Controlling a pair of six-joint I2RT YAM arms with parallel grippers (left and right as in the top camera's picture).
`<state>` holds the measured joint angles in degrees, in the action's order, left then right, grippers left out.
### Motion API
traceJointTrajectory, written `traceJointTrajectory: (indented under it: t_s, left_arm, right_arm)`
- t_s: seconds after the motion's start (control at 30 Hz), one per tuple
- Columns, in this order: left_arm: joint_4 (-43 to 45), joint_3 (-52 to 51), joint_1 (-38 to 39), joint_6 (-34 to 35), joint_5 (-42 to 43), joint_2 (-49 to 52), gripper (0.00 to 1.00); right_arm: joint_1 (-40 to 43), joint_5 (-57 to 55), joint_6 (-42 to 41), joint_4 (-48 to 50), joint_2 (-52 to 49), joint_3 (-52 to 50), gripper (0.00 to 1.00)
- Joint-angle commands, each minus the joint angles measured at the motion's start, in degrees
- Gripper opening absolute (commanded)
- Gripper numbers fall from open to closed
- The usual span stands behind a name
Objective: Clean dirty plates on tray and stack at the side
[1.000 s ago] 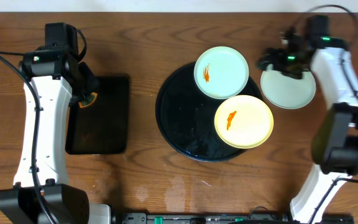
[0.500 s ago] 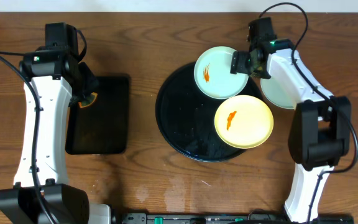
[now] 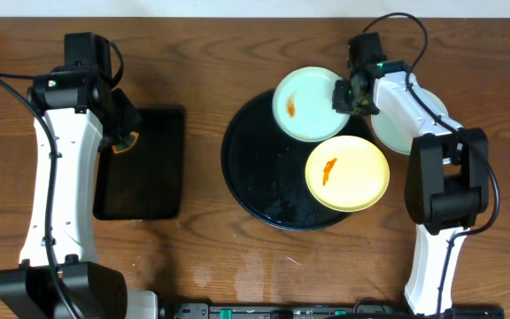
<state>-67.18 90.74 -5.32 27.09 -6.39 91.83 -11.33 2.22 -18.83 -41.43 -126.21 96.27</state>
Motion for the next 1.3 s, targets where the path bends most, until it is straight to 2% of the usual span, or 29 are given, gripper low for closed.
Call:
traceJointTrajectory:
  t_s: [0.0, 0.03, 0.27, 0.47, 0.63, 0.77, 1.0, 1.27]
  left_arm:
    - [-0.1, -0.5, -0.2, -0.5, -0.7, -0.1, 0.08]
    - [-0.1, -0.5, -0.2, -0.5, -0.7, -0.1, 0.08]
    - [0.0, -0.5, -0.2, -0.5, 0.5, 0.0, 0.08]
    - [1.1, -0.5, 0.0, -6.6, 13.9, 0.6, 0.08]
    - [1.4, -0.9, 1.5, -6.5, 22.9, 2.3, 0.08]
    - [2.6, -2.2, 4.0, -6.5, 25.5, 4.3, 0.08]
    - [7.4, -2.6, 12.0, -4.6, 29.0, 10.1, 0.08]
    - [18.2, -2.6, 20.5, 5.2, 28.9, 18.1, 0.08]
  right_arm:
    - [-1.7, 4.4, 1.3, -0.5, -1.2, 0.0, 0.05]
    - [-2.1, 4.7, 1.3, -0.7, -1.2, 0.0, 0.01]
    - [-5.6, 6.2, 2.6, -3.4, -1.2, 0.0, 0.01]
    - [-8.4, 6.2, 3.2, -6.2, -1.2, 0.0, 0.01]
    - [-10.2, 6.2, 2.0, -6.2, -1.2, 0.0, 0.01]
    - [-11.2, 6.2, 1.7, -7.1, -1.2, 0.0, 0.01]
    - [-11.9, 6.2, 1.5, -7.7, -1.2, 0.0, 0.01]
    - [-12.0, 6.3, 1.5, -8.2, -1.2, 0.0, 0.01]
